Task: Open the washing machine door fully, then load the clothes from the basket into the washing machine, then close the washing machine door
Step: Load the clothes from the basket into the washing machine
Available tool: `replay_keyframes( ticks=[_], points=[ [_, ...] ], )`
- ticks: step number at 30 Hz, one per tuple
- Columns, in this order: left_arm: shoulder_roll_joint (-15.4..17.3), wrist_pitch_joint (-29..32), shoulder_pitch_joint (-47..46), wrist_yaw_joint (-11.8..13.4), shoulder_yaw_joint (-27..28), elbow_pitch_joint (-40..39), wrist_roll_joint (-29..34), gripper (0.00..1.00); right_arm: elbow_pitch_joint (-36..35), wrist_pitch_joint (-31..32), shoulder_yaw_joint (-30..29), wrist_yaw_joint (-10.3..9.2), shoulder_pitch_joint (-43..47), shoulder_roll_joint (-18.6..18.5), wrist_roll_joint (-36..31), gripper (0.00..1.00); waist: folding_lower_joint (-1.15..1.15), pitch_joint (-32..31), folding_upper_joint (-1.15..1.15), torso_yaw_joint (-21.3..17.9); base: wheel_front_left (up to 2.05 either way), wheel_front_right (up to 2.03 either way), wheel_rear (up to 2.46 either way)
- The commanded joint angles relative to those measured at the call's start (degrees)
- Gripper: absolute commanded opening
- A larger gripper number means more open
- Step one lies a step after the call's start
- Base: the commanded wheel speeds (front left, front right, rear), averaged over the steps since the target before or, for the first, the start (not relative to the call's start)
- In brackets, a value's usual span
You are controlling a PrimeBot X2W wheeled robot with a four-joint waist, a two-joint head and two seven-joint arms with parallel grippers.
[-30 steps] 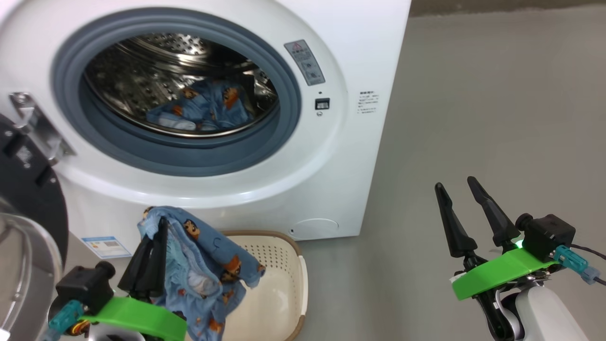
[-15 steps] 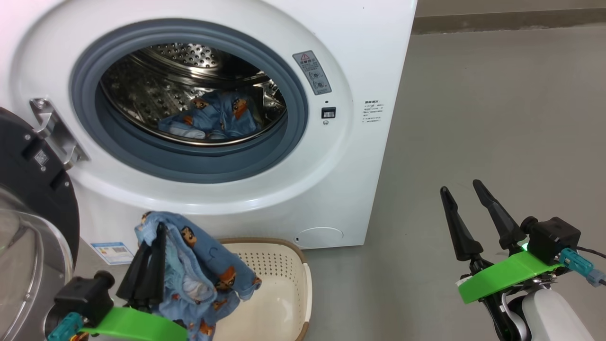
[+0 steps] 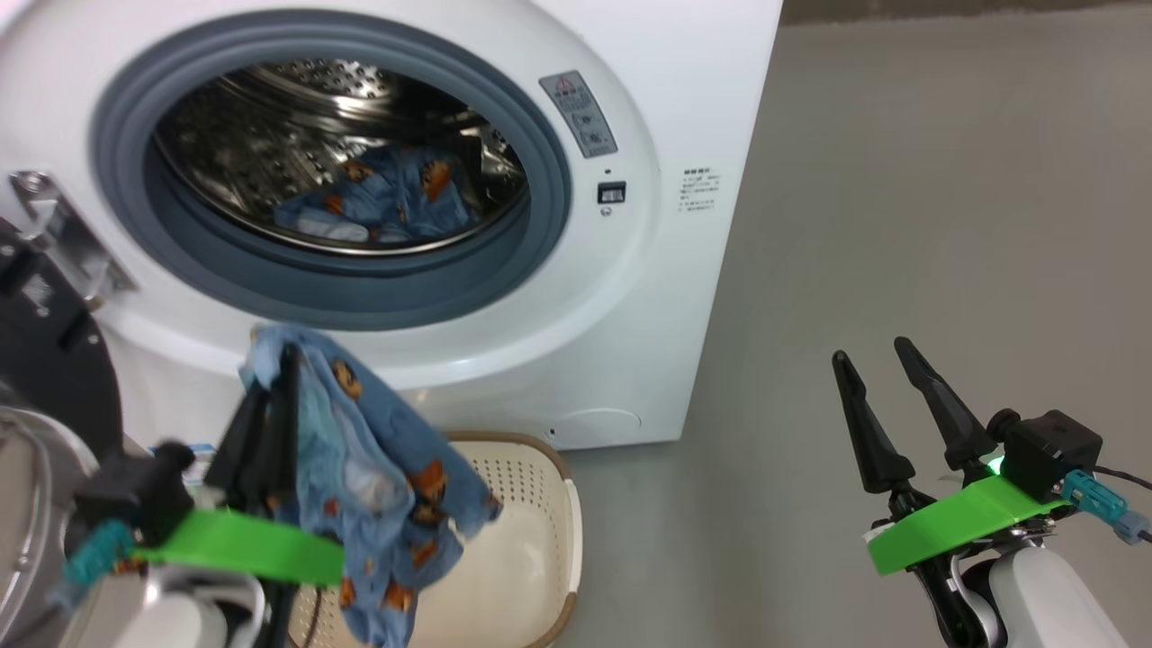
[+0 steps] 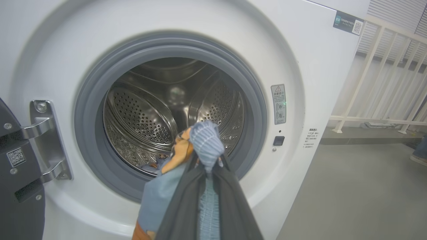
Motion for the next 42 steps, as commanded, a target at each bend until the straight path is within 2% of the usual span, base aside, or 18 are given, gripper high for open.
replay_keyframes(
  ticks=[1, 11, 19, 20, 26, 34, 42],
  points=[
    [1.75, 0.16, -4.14, -0.46, 2.61, -0.61, 0.74, 0.0, -1.71, -0.28, 1.24, 0.09, -1.03, 0.04, 0.32, 1.0, 0.0, 1.41, 0.0, -0.82, 0.0, 0.0, 0.0],
    [2.66, 0.68, -17.72, -2.82, 4.03, 5.39, 0.59, 0.0, -2.77, -0.28, 0.45, 0.09, -3.31, 1.46, -0.58, 1.0, 0.0, 8.22, 0.0, -4.36, 0.0, 0.0, 0.0],
    [2.6, 0.81, -27.24, -6.01, 3.55, 21.8, 0.02, 0.0, -4.0, -0.28, 0.67, 0.09, -5.64, 2.9, -1.31, 1.0, 0.0, 14.17, 0.0, -7.59, 0.0, 0.0, 0.0],
    [2.6, 0.81, -27.24, -6.01, 3.55, 21.8, 0.02, 0.0, -4.0, -0.28, 0.67, 0.09, -5.64, 2.9, -1.31, 1.0, 0.0, 14.17, 0.0, -7.59, 0.0, 0.0, 0.0],
    [3.31, -0.12, -37.84, -8.01, 3.58, 34.18, 1.18, 0.0, -4.99, -0.28, 0.6, 0.09, -7.2, 4.59, -1.86, 1.0, 0.0, 20.62, 0.0, -10.48, 0.0, 0.0, 0.0],
    [4.97, -0.62, -48.67, -9.15, 3.73, 43.19, 3.28, 0.0, -6.42, -0.28, 0.25, 0.09, -8.64, 6.24, -2.41, 1.0, 0.0, 27.42, 0.0, -13.59, 0.0, 0.0, 0.0],
    [6.92, -0.69, -57.34, -9.65, 4.44, 48.36, 5.37, 0.0, -7.21, -0.28, 0.15, 0.09, -9.87, 7.31, -2.46, 1.0, 0.0, 31.97, 0.0, -16.26, 0.0, 0.0, 0.0]
  ],
)
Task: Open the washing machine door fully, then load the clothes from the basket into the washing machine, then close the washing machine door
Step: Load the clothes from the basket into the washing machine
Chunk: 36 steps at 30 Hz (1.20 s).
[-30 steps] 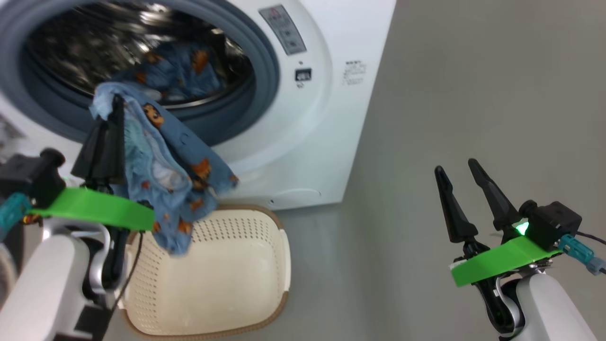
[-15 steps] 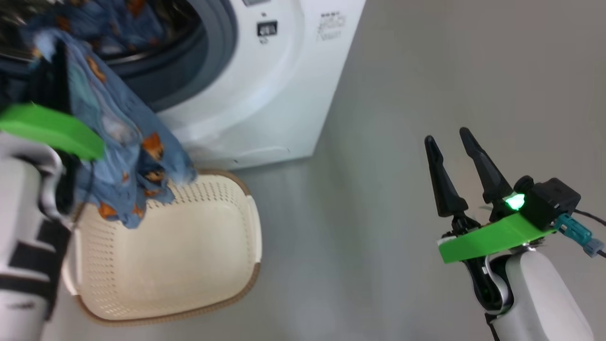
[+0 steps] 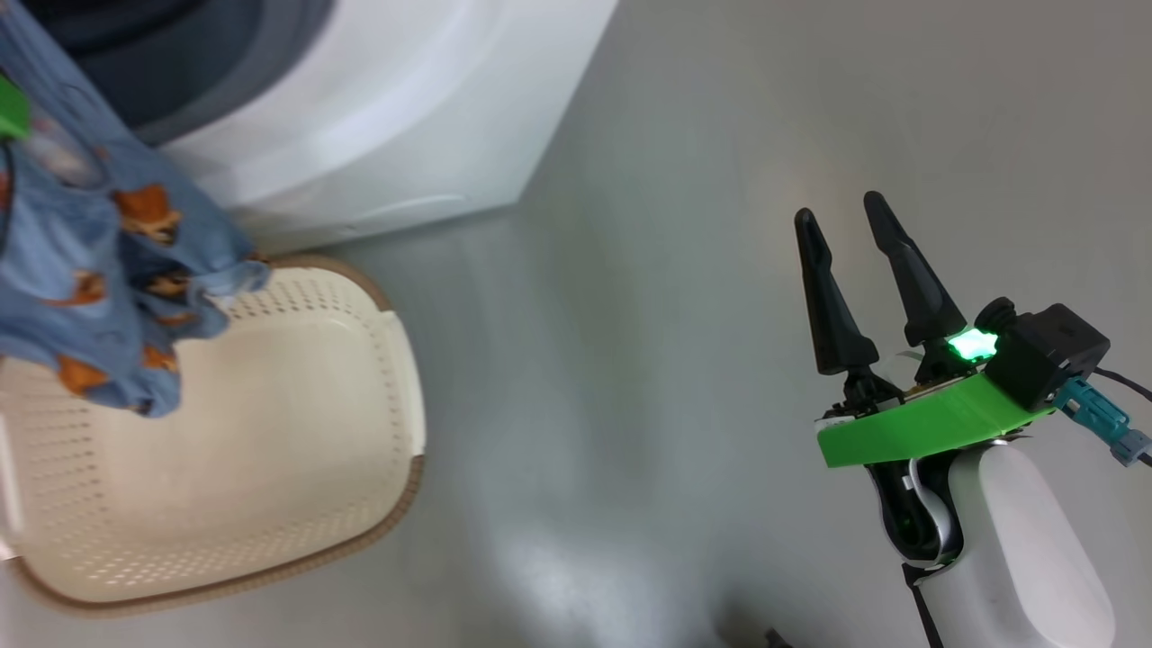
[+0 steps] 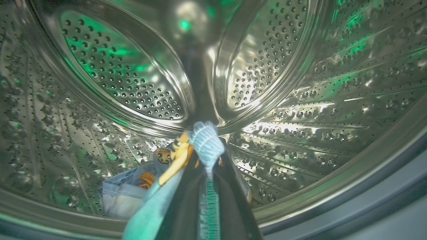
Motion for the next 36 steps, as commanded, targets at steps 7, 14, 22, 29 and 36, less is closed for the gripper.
replay_keyframes(
  ticks=[7, 14, 22, 29, 36],
  points=[
    [2.79, -0.36, -8.27, 0.5, 2.16, -3.01, 4.48, 0.0, -1.63, -0.27, 1.49, 0.09, -0.34, 0.65, -0.65, 1.0, 0.0, 5.05, 0.0, -3.78, 0.0, 0.0, 0.0],
    [2.34, -0.36, -7.94, 2.12, 6.59, -7.36, 7.85, 0.12, -1.65, -0.27, 1.47, 0.09, -0.67, 0.79, -0.74, 1.0, 0.0, 5.38, 0.0, -4.01, 0.0, 0.0, 0.0],
    [0.65, -0.37, -8.27, 1.47, 6.02, 2.27, 7.97, 1.0, -1.01, -0.27, 1.73, 0.09, -0.98, 0.83, -0.39, 1.0, 0.0, 4.98, 0.0, -2.89, 0.0, 0.0, 0.0],
    [-0.66, -0.37, -8.68, 0.47, 5.28, 4.89, 8.2, 1.0, -0.9, -0.27, 1.22, 0.09, -1.45, 0.83, -0.7, 1.0, 0.0, 4.25, 0.0, -1.33, 0.0, 0.0, 0.0],
    [-1.01, -0.37, -4.97, -0.22, 6.01, 3.68, 7.62, 1.0, -0.46, -0.27, 1.1, 0.09, -1.35, 0.84, -0.84, 1.0, 0.0, 2.08, 0.0, 0.54, 0.0, 0.0, 0.0]
  ],
)
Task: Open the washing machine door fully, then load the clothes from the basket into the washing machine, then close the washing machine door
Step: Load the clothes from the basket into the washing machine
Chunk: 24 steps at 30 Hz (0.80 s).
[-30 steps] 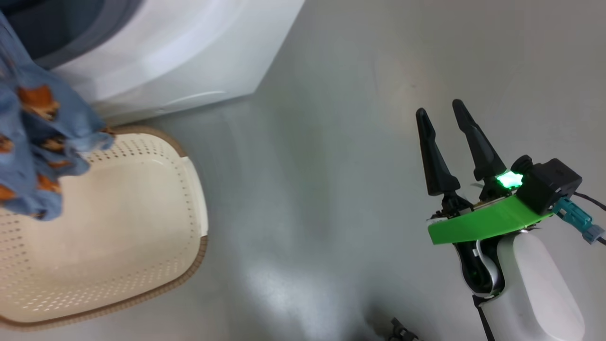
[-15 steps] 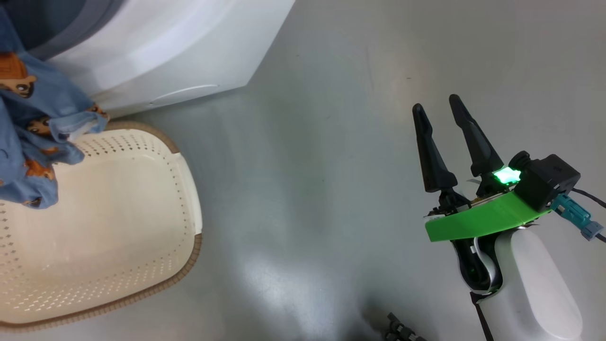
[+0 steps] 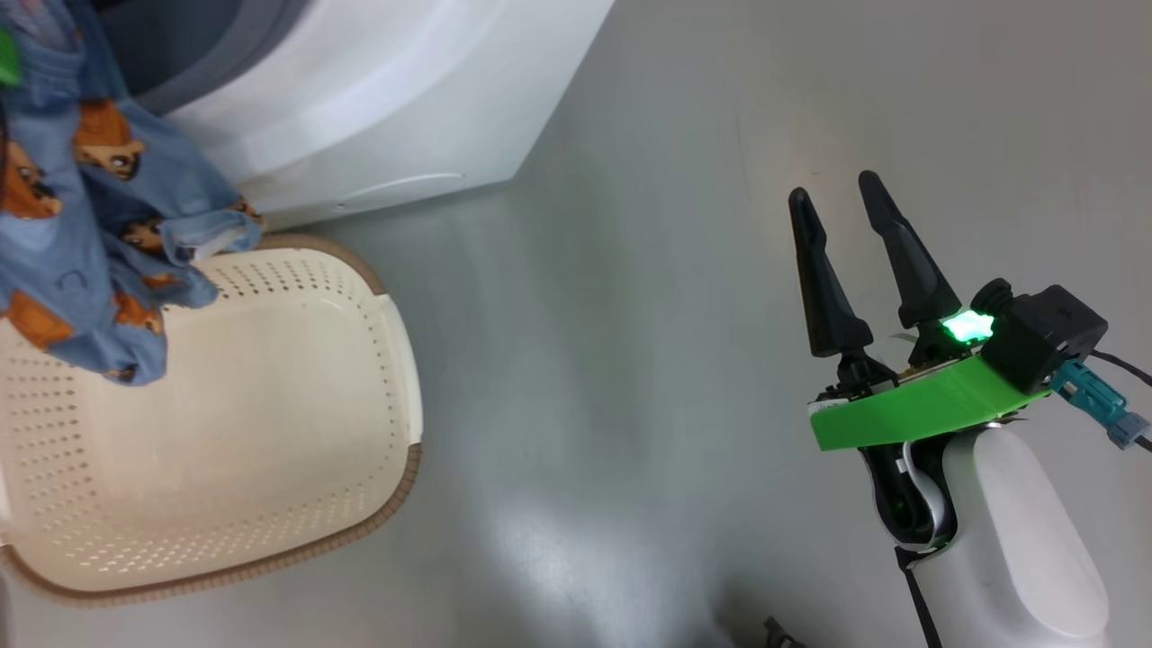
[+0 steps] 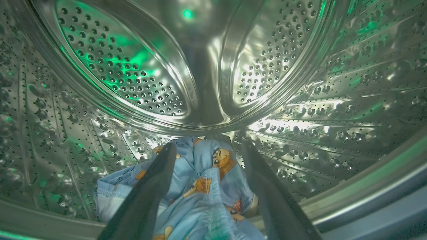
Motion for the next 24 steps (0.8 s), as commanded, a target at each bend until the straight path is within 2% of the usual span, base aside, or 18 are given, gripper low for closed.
replay_keyframes(
  ticks=[1, 9, 18, 24],
  points=[
    [2.16, -0.29, 1.79, -0.22, 1.0, -1.96, -0.17, 1.0, -1.01, -0.27, 0.82, 0.09, 0.71, 0.12, -0.85, 1.0, 0.0, -1.25, 0.0, 1.06, 0.0, 0.0, 0.0],
    [1.46, -0.29, 11.52, -0.62, 1.94, -8.8, -1.37, 1.0, -0.12, -0.27, 0.57, 0.09, 1.78, 0.01, -1.18, 1.0, 0.0, -5.23, 0.0, 3.45, 0.0, 0.0, 0.0],
    [0.32, -0.29, 25.31, -0.7, 2.58, -20.79, -2.64, 1.0, 0.54, -0.27, 0.18, 0.09, 2.76, -1.74, -1.05, 1.0, 0.0, -9.14, 0.0, 6.49, 0.0, 0.0, 0.0],
    [-0.53, -0.29, 35.63, 0.72, 4.22, -30.46, -3.06, 1.0, 0.57, -0.27, 0.02, 0.09, 3.28, -2.72, -0.96, 1.0, 0.0, -10.95, 0.0, 7.83, 0.0, 0.0, 0.0]
  ],
)
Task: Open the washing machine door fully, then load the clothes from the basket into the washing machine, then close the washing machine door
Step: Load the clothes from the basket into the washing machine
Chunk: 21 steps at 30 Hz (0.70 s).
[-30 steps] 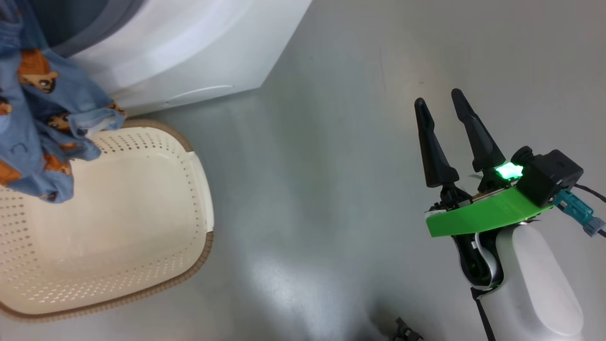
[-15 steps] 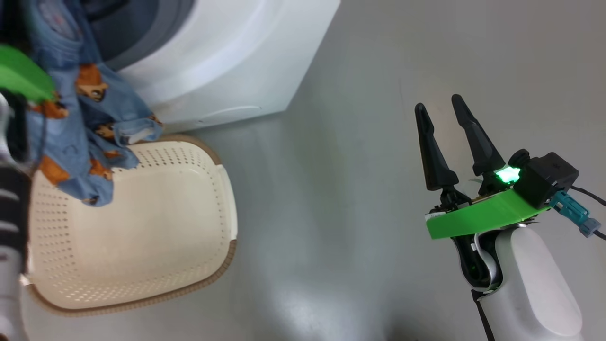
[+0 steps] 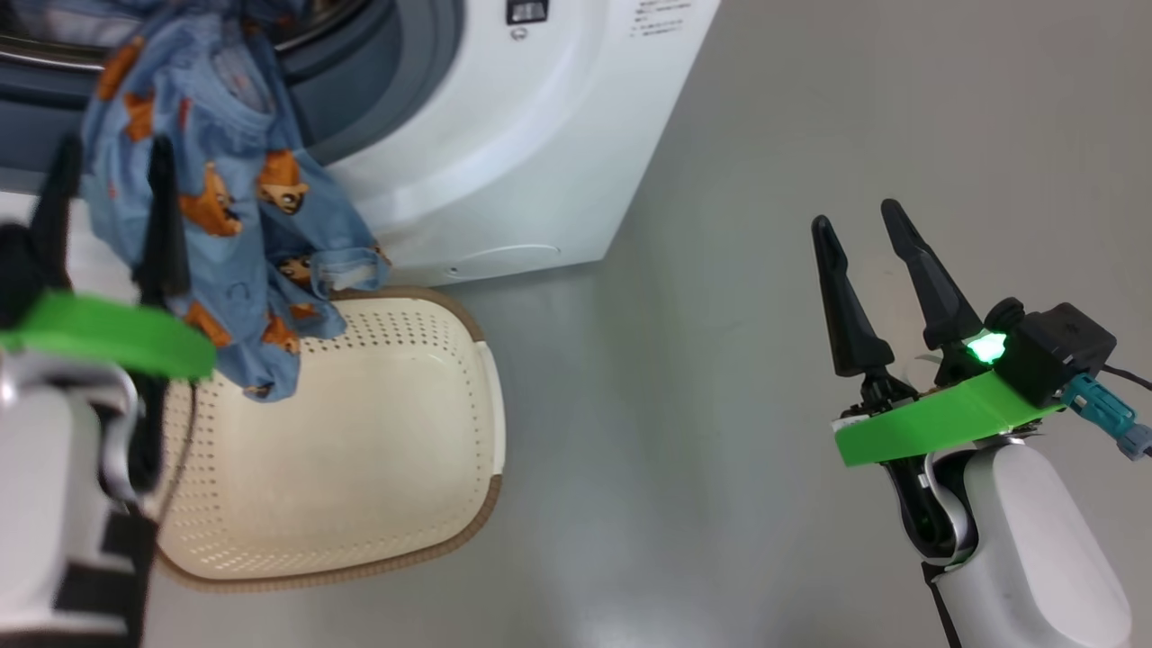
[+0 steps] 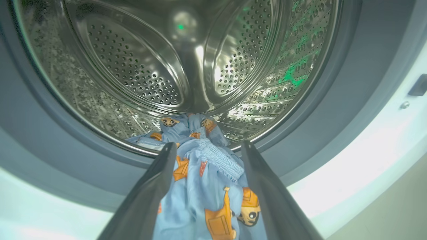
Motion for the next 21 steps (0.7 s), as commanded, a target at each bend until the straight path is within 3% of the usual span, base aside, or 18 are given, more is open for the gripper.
replay_keyframes(
  ticks=[1, 14, 21],
  points=[
    [1.62, -0.29, 2.96, 0.6, 2.25, -3.44, -0.22, 1.0, -1.24, -0.27, 0.8, 0.09, 1.72, -0.22, -0.03, 1.0, 0.0, -1.16, 0.0, 1.12, 0.0, 0.0, 0.0],
    [-1.22, -0.29, 21.04, 2.1, 5.9, -19.7, 1.18, 1.0, -2.37, -0.27, -0.52, 0.09, 2.71, -1.5, -0.26, 1.0, 0.0, -2.01, 0.0, 3.03, 0.0, 0.0, 0.0],
    [-2.94, -0.29, 25.32, 2.17, 6.62, -21.17, 1.01, 1.0, -2.61, -0.27, -0.43, 0.09, 3.2, -1.8, -0.27, 1.0, 0.0, -2.21, 0.0, 3.32, 0.0, 0.0, 0.0]
  ],
)
